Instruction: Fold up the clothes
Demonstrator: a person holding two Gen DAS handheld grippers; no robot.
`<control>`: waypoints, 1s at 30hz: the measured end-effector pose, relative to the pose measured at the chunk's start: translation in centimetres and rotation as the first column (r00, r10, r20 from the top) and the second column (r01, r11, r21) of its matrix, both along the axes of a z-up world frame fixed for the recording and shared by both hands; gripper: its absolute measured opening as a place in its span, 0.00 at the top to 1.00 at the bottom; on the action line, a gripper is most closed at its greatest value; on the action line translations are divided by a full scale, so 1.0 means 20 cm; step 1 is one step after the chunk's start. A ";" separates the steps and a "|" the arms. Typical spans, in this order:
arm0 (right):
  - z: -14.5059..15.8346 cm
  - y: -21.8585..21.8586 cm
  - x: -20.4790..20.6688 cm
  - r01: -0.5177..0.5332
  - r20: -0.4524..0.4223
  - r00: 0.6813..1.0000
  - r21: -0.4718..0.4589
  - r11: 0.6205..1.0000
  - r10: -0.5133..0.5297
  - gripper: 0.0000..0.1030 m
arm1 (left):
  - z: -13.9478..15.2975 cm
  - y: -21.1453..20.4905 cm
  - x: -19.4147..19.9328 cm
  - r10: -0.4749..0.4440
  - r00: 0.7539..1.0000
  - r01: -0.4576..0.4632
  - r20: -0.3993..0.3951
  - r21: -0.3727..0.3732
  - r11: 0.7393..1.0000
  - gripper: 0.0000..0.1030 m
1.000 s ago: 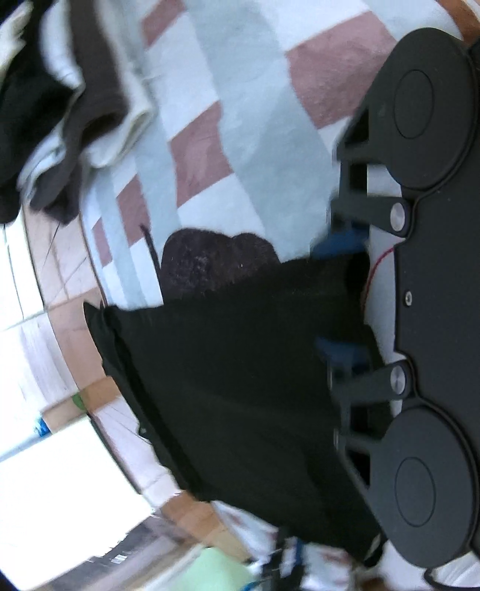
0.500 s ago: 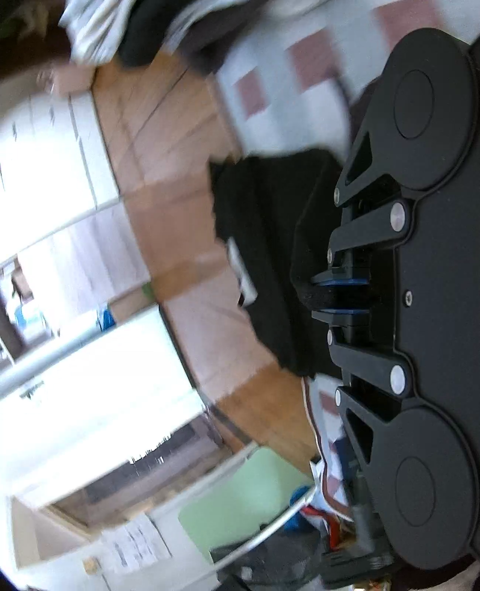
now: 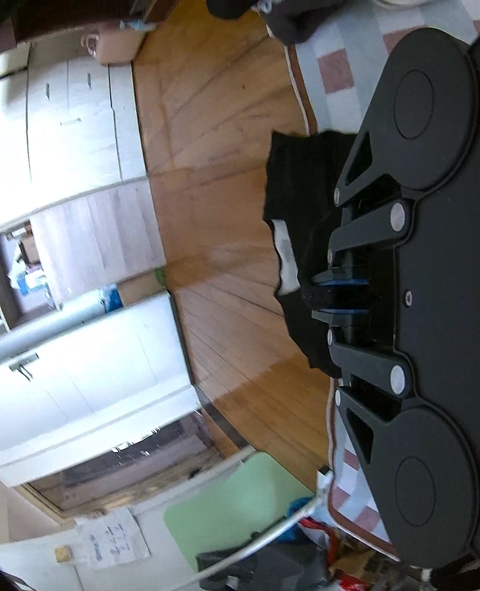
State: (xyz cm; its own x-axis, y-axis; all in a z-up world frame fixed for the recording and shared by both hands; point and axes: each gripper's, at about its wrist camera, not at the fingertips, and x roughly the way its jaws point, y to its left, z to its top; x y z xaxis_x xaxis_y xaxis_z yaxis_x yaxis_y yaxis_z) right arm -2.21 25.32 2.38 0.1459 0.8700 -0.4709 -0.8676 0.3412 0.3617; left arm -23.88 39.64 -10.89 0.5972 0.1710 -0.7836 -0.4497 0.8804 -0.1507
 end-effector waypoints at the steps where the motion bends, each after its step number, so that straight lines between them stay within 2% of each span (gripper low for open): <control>1: 0.01 -0.01 0.01 0.017 -0.001 1.000 0.007 1.000 -0.017 0.87 | -0.01 0.02 0.00 0.025 0.999 -0.025 -0.022 0.022 0.999 0.15; 3: 0.03 -0.04 0.02 0.047 -0.011 0.999 0.021 0.999 -0.047 0.87 | -0.01 0.05 0.00 0.092 0.995 -0.088 -0.044 0.087 0.992 0.19; 5: 0.03 -0.07 0.03 0.072 -0.038 0.997 0.038 0.997 -0.071 0.87 | 0.01 0.09 -0.03 0.185 0.982 -0.178 -0.020 0.189 0.966 0.59; 6: 0.03 -0.08 0.03 0.084 -0.055 0.995 0.047 0.995 -0.081 0.87 | 0.04 0.10 -0.05 0.209 0.978 -0.206 0.006 0.222 0.953 0.70; 7: 0.03 -0.09 0.03 0.096 -0.072 0.993 0.056 0.994 -0.092 0.87 | 0.09 0.12 -0.07 0.226 0.973 -0.233 0.055 0.245 0.941 0.86; 9: 0.03 -0.12 0.02 0.126 -0.094 0.989 0.081 0.989 -0.118 0.87 | 0.17 0.14 -0.12 0.255 0.953 -0.293 0.161 0.291 0.911 0.87; 11: 0.04 -0.15 0.03 0.163 -0.101 0.983 0.111 0.980 -0.152 0.87 | 0.22 0.14 -0.16 0.277 0.938 -0.336 0.208 0.353 0.873 0.84; 13: 0.03 -0.18 0.04 0.191 -0.134 0.976 0.138 0.972 -0.173 0.87 | 0.20 0.18 -0.16 0.303 0.936 -0.350 0.181 0.364 0.863 0.83; 14: 0.02 -0.19 0.05 0.202 -0.168 0.970 0.148 0.968 -0.176 0.87 | 0.17 0.21 -0.16 0.308 0.937 -0.346 0.164 0.326 0.880 0.83; 16: -0.02 -0.23 0.07 0.223 -0.213 0.959 0.157 0.962 -0.187 0.87 | 0.12 0.23 -0.14 0.267 0.954 -0.289 0.134 0.189 0.938 0.83; 17: -0.04 -0.24 0.06 0.232 -0.218 0.956 0.152 0.961 -0.196 0.87 | 0.08 0.24 -0.13 0.242 0.963 -0.256 0.116 0.118 0.960 0.83; 18: -0.05 -0.24 0.06 0.242 -0.225 0.952 0.142 0.960 -0.207 0.87 | 0.04 0.26 -0.11 0.216 0.971 -0.221 0.101 0.046 0.974 0.83; 19: -0.07 -0.25 0.06 0.251 -0.232 0.948 0.135 0.959 -0.216 0.87 | 0.05 0.23 -0.11 0.185 0.977 -0.190 0.108 0.035 0.981 0.83; 21: -0.08 -0.25 0.06 0.254 -0.240 0.946 0.128 0.959 -0.219 0.87 | 0.08 0.16 -0.10 0.122 0.983 -0.131 0.137 0.064 0.989 0.68; 23: -0.07 -0.24 0.07 0.243 -0.206 0.954 0.117 0.963 -0.216 0.87 | 0.13 0.07 -0.10 0.053 0.986 -0.066 0.160 0.077 0.995 0.10; 24: -0.06 -0.23 0.07 0.236 -0.180 0.960 0.108 0.966 -0.214 0.87 | 0.13 0.04 -0.11 0.044 0.988 -0.056 0.151 0.076 0.995 0.05; 26: -0.03 -0.21 0.08 0.217 -0.125 0.971 0.082 0.973 -0.206 0.87 | 0.12 -0.01 -0.12 0.027 0.991 -0.037 0.128 0.082 0.996 0.07; 30: -0.01 -0.10 0.13 0.167 -0.037 0.985 0.014 0.986 -0.167 0.87 | 0.13 -0.13 -0.12 -0.076 0.990 0.059 0.120 0.142 0.988 0.08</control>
State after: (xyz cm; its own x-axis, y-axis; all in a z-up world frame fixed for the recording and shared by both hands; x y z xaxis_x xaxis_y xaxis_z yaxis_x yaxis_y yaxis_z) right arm 0.33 23.30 2.25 0.2733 0.8427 -0.4638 -0.7854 0.4738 0.3982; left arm -26.19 37.08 -8.37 0.7024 0.2278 -0.6743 -0.3740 0.9242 -0.0773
